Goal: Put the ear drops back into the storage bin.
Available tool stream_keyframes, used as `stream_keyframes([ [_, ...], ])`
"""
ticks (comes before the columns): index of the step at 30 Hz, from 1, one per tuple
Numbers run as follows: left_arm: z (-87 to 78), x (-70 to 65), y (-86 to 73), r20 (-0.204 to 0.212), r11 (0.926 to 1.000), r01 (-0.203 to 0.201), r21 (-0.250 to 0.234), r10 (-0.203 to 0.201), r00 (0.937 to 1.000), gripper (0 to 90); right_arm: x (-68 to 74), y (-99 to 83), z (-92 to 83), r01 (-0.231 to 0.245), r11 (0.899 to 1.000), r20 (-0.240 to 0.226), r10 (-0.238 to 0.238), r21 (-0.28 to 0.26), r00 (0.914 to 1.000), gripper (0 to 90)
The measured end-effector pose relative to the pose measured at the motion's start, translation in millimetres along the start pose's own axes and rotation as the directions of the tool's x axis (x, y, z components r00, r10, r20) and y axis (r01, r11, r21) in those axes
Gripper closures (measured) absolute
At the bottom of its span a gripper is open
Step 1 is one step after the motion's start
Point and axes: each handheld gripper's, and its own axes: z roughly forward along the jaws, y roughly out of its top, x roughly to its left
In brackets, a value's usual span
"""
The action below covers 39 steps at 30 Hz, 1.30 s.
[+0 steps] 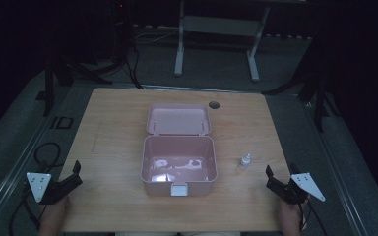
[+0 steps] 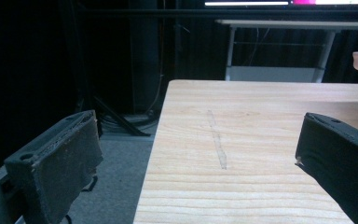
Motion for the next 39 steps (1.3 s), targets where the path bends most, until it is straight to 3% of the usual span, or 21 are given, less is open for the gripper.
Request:
stream_keyframes([
  [6,0.1,0.4,-0.2,-0.001,1.0,0.0,0.004,0.0,1.0,0.3,-1.3,3.8,0.5,-0.024,0.999,-0.015,0.025,0.021,0.9996,10.7],
  [16,1.3,0.1,-0.5,0.01,1.0,-0.001,0.01,0.001,1.0,0.3,-5.2,11.5,7.5,-0.043,0.989,-0.079,0.054,0.139,0.9954,11.2],
  [17,1.5,0.1,-0.5,0.01,1.0,-0.002,0.01,0.002,0.9999,0.3,-6.5,12.0,8.6,-0.047,0.984,-0.096,0.065,0.174,0.9933,11.2],
  [21,1.9,0.1,-0.5,0.014,0.9999,-0.004,0.012,0.004,0.9999,0.3,-8.6,12.9,9.7,-0.019,0.971,-0.071,0.037,0.239,0.9968,12.4],
  [25,1.8,0.3,-0.5,0.019,0.9999,-0.005,0.015,0.005,0.9998,0.3,-10.9,18.1,6.7,0.013,0.956,-0.12,0.023,0.293,0.9925,12.3],
  [27,2.0,0.2,-0.5,0.019,0.9999,-0.003,0.014,0.003,0.9998,0.3,-11.0,21.7,6.7,0.027,0.939,-0.148,0.025,0.343,0.9887,11.6],
  [31,2.2,0.2,-0.4,0.022,0.9997,-0.01,0.023,0.01,0.9997,0.3,-6.5,26.6,8.1,0.091,0.893,-0.184,-0.01,0.44,0.9829,10.9],
  [32,2.2,0.2,-0.4,0.022,0.9997,-0.01,0.023,0.01,0.9997,0.3,-6.5,26.6,8.1,0.091,0.893,-0.184,-0.01,0.44,0.9829,10.9],
  [33,2.4,-0.1,-0.5,0.022,0.9997,-0.009,0.022,0.009,0.9997,0.3,-5.1,29.6,9.2,0.093,0.868,-0.206,0.011,0.488,0.9785,10.8],
  [34,2.3,0.2,-0.4,0.023,0.9997,-0.011,0.024,0.01,0.9997,0.3,-3.8,30.9,9.8,0.105,0.855,-0.21,0.005,0.508,0.9776,10.8],
  [38,2.3,0.1,-0.4,0.023,0.9997,-0.011,0.023,0.01,0.9997,0.3,0.0,35.1,11.4,0.134,0.818,-0.235,0.002,0.56,0.972,10.8],
  [39,2.3,0.1,-0.5,0.023,0.9996,-0.011,0.024,0.011,0.9997,0.3,0.5,35.7,12.4,0.14,0.802,-0.243,0.007,0.581,0.97,10.8],
])
